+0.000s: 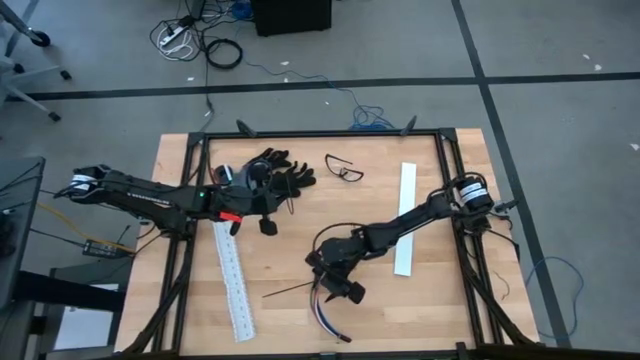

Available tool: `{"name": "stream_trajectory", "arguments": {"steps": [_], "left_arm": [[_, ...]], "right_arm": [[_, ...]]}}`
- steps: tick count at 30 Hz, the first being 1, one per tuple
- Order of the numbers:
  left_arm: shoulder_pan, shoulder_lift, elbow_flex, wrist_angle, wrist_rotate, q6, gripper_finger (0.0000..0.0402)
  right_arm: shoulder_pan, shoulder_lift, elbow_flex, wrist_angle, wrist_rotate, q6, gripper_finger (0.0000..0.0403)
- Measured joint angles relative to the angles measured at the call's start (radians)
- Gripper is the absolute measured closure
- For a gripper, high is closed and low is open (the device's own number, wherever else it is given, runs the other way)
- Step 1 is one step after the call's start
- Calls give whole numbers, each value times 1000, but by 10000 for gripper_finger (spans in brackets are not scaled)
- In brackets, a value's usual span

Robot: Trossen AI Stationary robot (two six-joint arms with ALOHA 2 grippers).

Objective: Ziptie cables
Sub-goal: Wrap the cables together using the black zip

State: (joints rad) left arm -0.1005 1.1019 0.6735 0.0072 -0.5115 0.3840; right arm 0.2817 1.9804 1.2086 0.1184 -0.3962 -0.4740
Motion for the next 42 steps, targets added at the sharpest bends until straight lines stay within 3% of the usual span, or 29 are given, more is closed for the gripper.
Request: {"name": "stream_trajectory", "arguments": {"steps": [10,15,18,23,26,32,37,42], "left_arm": [[-5,4,0,5,11,2,402],[-5,4,-4,7,43,19,401],[-6,4,-6,0,47,29,401],[-6,4,-6,2,60,31,402],[-6,4,-6,15,60,40,401],[-6,4,-6,37,55,51,401],[-5,4,-6,49,20,53,401],[-6,4,-6,49,-9,47,402]], "right_arm": [[21,141,113,-30,7,-112,179],[42,217,183,-107,81,-190,201],[42,242,220,-215,90,-188,244],[39,241,248,-257,108,-138,376],[28,227,266,-262,140,-105,391],[10,79,266,-452,506,-90,399],[23,-73,265,-637,654,-17,400],[60,-222,267,-836,909,100,401]]}}
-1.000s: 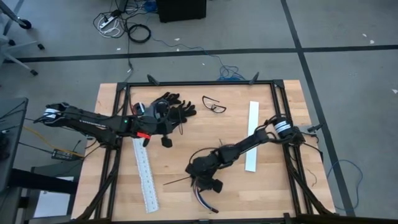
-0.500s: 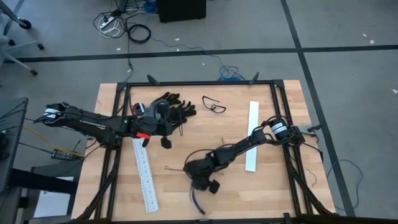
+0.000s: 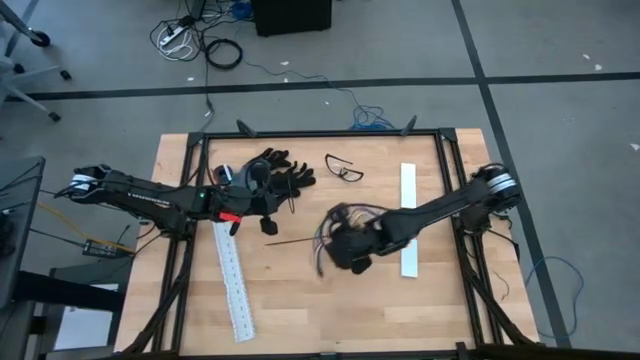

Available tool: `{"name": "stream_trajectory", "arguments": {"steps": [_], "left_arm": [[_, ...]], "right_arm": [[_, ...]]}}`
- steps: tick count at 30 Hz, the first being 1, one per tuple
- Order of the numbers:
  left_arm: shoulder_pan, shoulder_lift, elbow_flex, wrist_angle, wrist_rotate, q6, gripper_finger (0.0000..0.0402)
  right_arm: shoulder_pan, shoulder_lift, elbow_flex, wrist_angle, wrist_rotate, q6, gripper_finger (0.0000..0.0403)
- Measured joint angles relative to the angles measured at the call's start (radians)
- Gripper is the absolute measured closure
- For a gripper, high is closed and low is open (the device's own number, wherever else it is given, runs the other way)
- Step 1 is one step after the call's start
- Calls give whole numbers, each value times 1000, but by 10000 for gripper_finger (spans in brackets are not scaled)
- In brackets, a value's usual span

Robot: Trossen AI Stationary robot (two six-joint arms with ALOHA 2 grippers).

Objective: Ziptie cables
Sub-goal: Wrap the cables together using the black zip

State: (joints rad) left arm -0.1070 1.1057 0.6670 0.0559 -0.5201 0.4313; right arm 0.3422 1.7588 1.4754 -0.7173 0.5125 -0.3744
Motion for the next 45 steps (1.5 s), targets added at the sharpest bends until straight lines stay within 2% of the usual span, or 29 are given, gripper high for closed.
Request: {"name": "stream_trajectory", "arguments": {"steps": [4,10,14,20,27,31,36,41,45], "left_arm": [[-8,0,0,8,18,-61,401],[-68,3,-29,144,9,-146,401],[-100,44,-73,235,-103,-148,401],[-112,173,-134,393,-170,-169,401],[-112,304,-148,558,-211,-181,402],[-114,361,-146,600,-211,-186,401],[-127,375,-146,605,-211,-226,401],[-131,375,-146,660,-273,-191,402],[-131,374,-146,686,-275,-184,402]], "right_arm": [[-4,-93,-31,-84,185,184,402],[-50,-128,-137,-26,303,274,402],[-94,-130,-186,47,310,276,402],[-160,-131,-193,90,269,263,402],[-188,-131,-193,159,196,205,403],[-201,-131,-193,165,208,205,403],[-219,-131,-193,164,205,197,402],[-221,-131,-193,213,158,202,402],[-212,-131,-193,247,142,221,402]]}}
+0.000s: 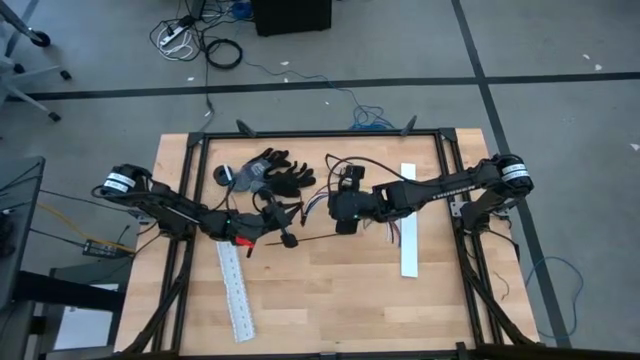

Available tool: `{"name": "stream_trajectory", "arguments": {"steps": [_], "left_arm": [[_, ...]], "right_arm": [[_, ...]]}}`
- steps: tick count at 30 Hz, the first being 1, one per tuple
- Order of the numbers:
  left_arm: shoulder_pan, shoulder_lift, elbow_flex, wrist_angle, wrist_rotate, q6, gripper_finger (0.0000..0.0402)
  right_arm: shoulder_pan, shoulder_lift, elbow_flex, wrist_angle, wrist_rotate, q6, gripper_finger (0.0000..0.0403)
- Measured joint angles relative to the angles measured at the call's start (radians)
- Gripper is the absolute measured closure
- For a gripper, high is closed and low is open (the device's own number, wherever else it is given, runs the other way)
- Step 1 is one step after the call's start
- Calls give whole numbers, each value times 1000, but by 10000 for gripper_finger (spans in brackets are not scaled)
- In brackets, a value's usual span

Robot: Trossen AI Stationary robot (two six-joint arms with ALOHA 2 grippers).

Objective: Ziptie cables
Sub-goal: Wrap the cables together using the black zip

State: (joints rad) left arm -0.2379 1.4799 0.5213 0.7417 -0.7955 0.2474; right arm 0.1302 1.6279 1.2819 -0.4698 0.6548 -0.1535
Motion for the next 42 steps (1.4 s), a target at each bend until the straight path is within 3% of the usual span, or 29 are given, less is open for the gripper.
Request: {"name": "stream_trajectory", "arguments": {"steps": [8,20,29,38,42], "left_arm": [[-13,0,0,-14,-10,2,401],[-38,0,0,-20,-177,11,401],[-37,-1,0,63,-154,76,401],[-39,-1,0,51,-140,123,401],[-39,-1,0,-8,-133,109,402]], "right_arm": [[-4,0,0,-11,42,31,402],[21,4,0,8,54,163,402],[28,26,-58,233,-118,138,403],[7,125,-65,266,-272,84,402],[-1,137,-65,296,-259,53,379]]}}
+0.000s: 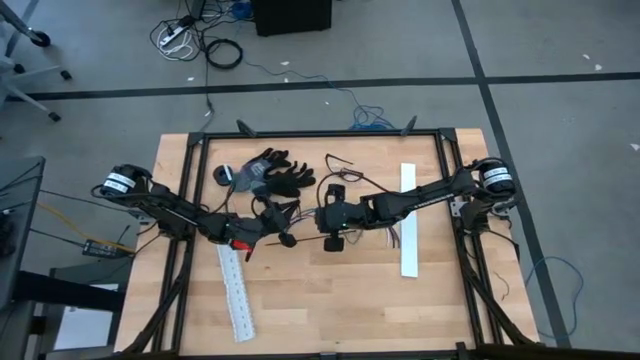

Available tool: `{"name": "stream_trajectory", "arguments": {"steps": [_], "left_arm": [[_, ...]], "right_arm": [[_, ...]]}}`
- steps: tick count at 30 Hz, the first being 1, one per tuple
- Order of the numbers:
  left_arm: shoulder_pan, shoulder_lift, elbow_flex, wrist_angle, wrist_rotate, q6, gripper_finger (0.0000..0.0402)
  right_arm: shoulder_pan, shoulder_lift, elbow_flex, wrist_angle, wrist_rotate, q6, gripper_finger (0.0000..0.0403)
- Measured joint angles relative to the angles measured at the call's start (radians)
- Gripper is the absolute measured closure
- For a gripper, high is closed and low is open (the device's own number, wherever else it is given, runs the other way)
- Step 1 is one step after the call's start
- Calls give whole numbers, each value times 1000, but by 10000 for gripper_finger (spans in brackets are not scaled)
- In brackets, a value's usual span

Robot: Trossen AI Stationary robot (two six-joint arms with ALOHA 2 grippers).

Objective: Ziptie cables
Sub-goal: Wrap the cables together using the black zip

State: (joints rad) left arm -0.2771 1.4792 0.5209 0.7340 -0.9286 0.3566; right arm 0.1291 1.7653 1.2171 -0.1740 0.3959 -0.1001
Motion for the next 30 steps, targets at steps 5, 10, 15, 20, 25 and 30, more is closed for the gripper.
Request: {"name": "stream_trajectory", "arguments": {"steps": [5,10,15,20,25,30], "left_arm": [[0,0,0,-101,-1,-46,401],[0,0,-3,-124,-2,-46,401],[0,0,-3,-125,21,-44,401],[0,0,-3,-137,28,-46,402],[0,0,-3,-153,30,-45,401],[1,0,-3,-171,32,-15,402]], "right_arm": [[-2,-3,20,16,-4,-34,314],[-1,-20,29,44,-84,-35,231],[-17,-36,29,107,-105,-81,156],[-58,-36,29,142,-174,-110,123],[-135,-35,29,172,-342,-51,134],[-195,-35,29,234,-491,-4,161]]}}
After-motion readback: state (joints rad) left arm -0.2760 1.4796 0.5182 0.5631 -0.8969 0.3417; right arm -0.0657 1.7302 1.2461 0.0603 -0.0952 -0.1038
